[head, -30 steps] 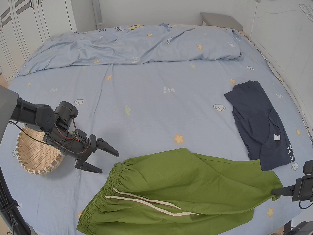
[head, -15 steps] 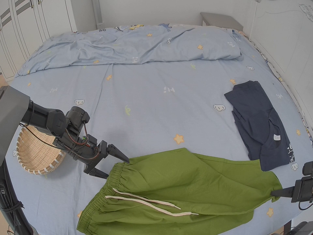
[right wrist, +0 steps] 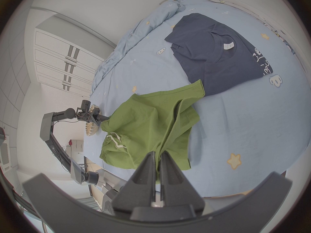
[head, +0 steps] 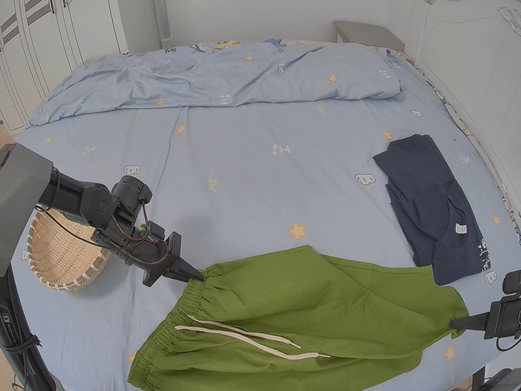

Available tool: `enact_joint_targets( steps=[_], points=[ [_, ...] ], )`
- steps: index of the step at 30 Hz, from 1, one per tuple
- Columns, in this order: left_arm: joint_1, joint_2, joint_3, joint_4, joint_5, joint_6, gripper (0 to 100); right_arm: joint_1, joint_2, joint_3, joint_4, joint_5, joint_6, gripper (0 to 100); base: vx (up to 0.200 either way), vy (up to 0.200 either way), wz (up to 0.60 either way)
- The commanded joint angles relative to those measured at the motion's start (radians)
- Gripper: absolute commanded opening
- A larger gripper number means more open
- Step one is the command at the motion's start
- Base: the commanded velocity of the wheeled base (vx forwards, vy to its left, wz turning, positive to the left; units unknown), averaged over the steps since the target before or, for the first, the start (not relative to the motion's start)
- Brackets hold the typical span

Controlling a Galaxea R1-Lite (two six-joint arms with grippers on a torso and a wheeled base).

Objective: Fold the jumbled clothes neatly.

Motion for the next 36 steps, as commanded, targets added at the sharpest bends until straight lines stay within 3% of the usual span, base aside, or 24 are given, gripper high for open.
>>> enact_joint_targets(
  steps=[1, 9, 16, 26, 36],
  points=[
    [0.006, 0.001, 0.000, 0.000, 0.000, 0.001, 0, 0.001, 0.002, 0.001, 0.000, 0.001, 0.000, 0, 0.000, 0.000, 0.00],
    [0.092, -0.066, -0.064, -0.001, 0.000, -0.005, 0, 0.021, 0.009, -0.057, -0.027, -0.006, 0.001, 0, 0.000, 0.000, 0.00],
    [0.151, -0.115, -0.094, -0.054, -0.006, -0.005, 0, 0.064, 0.147, -0.157, -0.106, -0.008, 0.001, 0, 0.000, 0.000, 0.00],
    [0.185, -0.160, -0.087, -0.189, -0.004, -0.007, 0, 0.106, 0.419, -0.286, -0.351, -0.003, 0.000, 0, 0.000, 0.000, 0.00],
    [0.296, -0.155, -0.087, -0.339, -0.006, -0.005, 0, 0.121, 0.706, -0.453, -0.581, 0.004, -0.002, 0, 0.000, 0.000, 0.00]
  ],
)
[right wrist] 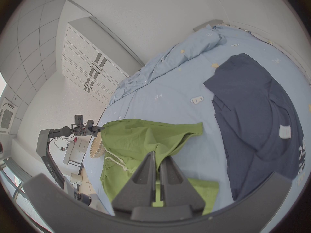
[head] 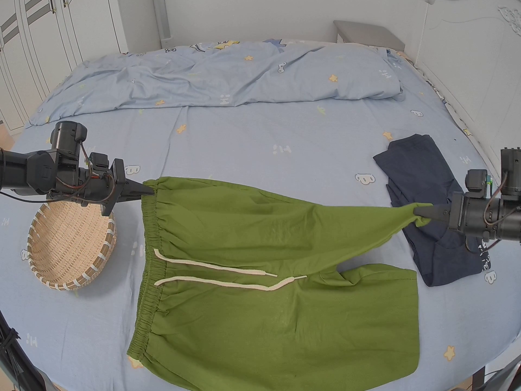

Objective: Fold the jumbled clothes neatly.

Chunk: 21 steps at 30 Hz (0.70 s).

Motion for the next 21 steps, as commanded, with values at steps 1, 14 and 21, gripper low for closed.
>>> enact_joint_targets(
  steps=[1, 14, 21],
  points=[
    [0.056, -0.003, 0.002, -0.061, 0.000, 0.001, 0, 0.011, 0.206, -0.103, -0.091, 0.003, -0.001, 0, 0.000, 0.000, 0.00],
    [0.088, 0.030, -0.005, -0.110, 0.012, -0.002, 0, 0.008, 0.387, -0.166, -0.178, 0.006, -0.024, 0, 0.000, 0.000, 0.00],
    [0.082, 0.029, 0.001, -0.110, 0.004, -0.002, 0, 0.049, 0.308, -0.022, -0.160, 0.003, -0.013, 0, 0.000, 0.000, 0.00]
  ],
)
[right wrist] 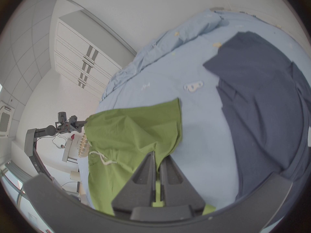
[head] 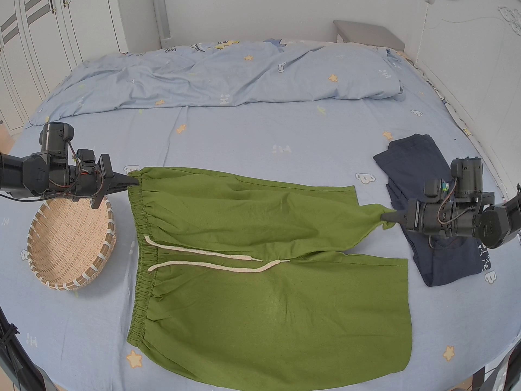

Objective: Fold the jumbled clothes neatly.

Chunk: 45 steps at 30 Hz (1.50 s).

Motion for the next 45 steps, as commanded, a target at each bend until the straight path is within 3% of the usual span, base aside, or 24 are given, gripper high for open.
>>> enact_joint_targets(
  steps=[1, 7, 16, 17, 29, 34, 39, 45],
  points=[
    [-0.004, 0.003, 0.006, -0.001, -0.005, -0.001, 0, 0.044, -0.092, 0.129, 0.018, -0.001, 0.012, 0, 0.000, 0.000, 0.00],
    [-0.007, 0.018, 0.010, 0.001, -0.007, 0.002, 0, 0.132, -0.239, 0.285, 0.061, -0.011, 0.076, 0, 0.000, 0.000, 0.00],
    [-0.007, 0.018, 0.013, 0.006, -0.007, 0.002, 0, 0.133, -0.240, 0.405, 0.053, -0.011, 0.068, 0, 0.000, 0.000, 0.00],
    [-0.007, 0.018, 0.013, 0.006, -0.007, 0.002, 0, 0.135, -0.239, 0.408, 0.053, -0.011, 0.068, 100, 0.000, 0.000, 0.00],
    [-0.009, 0.015, 0.014, 0.006, -0.007, 0.002, 0, 0.126, -0.242, 0.367, 0.049, -0.012, 0.068, 100, 0.000, 0.000, 0.00],
    [-0.007, 0.014, 0.014, 0.007, -0.007, 0.006, 0, 0.072, -0.208, 0.118, 0.058, -0.012, 0.062, 100, 0.000, 0.000, 0.00],
    [-0.007, 0.011, 0.014, 0.004, -0.005, 0.010, 0, 0.015, 0.091, -0.149, 0.053, -0.011, -0.017, 100, 0.000, 0.000, 0.00],
    [-0.007, 0.014, 0.014, 0.001, -0.002, 0.010, 0, 0.004, 0.235, -0.248, 0.056, -0.007, -0.085, 100, 0.000, 0.000, 0.00]
  ],
)
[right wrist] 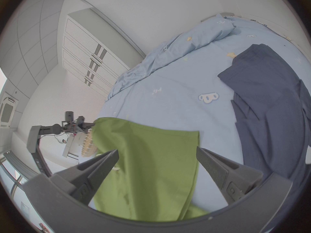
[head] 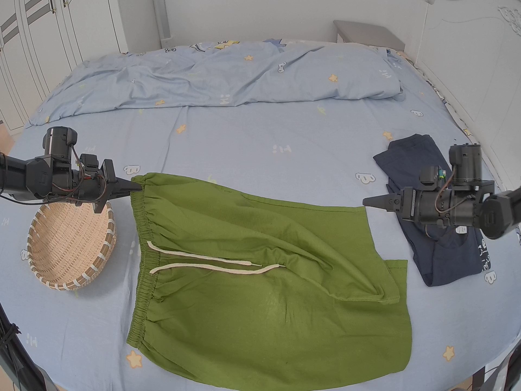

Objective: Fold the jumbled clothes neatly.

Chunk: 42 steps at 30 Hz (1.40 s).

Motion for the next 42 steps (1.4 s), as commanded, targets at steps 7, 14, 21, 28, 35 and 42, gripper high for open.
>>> enact_joint_targets(
  steps=[7, 14, 21, 28, 35, 42],
  points=[
    [0.006, 0.009, 0.000, -0.005, 0.011, 0.003, 0, -0.046, 0.391, -0.254, -0.015, 0.004, -0.096, 100, 0.000, 0.000, 0.00],
    [0.004, 0.012, -0.002, -0.005, 0.013, 0.003, 0, -0.052, 0.396, -0.262, -0.023, 0.013, -0.088, 100, 0.000, 0.000, 0.00],
    [0.006, 0.024, -0.003, -0.007, 0.013, 0.003, 0, -0.040, 0.396, -0.236, -0.068, 0.049, -0.085, 100, 0.000, 0.000, 0.00],
    [0.004, 0.024, -0.003, -0.007, 0.011, 0.003, 0, -0.022, 0.402, -0.225, -0.117, 0.047, -0.070, 100, 0.000, 0.000, 0.00],
    [0.004, 0.026, -0.005, -0.007, 0.013, 0.003, 0, -0.022, 0.402, -0.227, -0.121, 0.045, -0.056, 0, 0.000, 0.000, 0.00],
    [0.004, 0.026, -0.003, -0.007, 0.013, 0.003, 0, -0.022, 0.404, -0.225, -0.126, 0.045, -0.056, 0, 0.000, 0.000, 0.00]
  ],
)
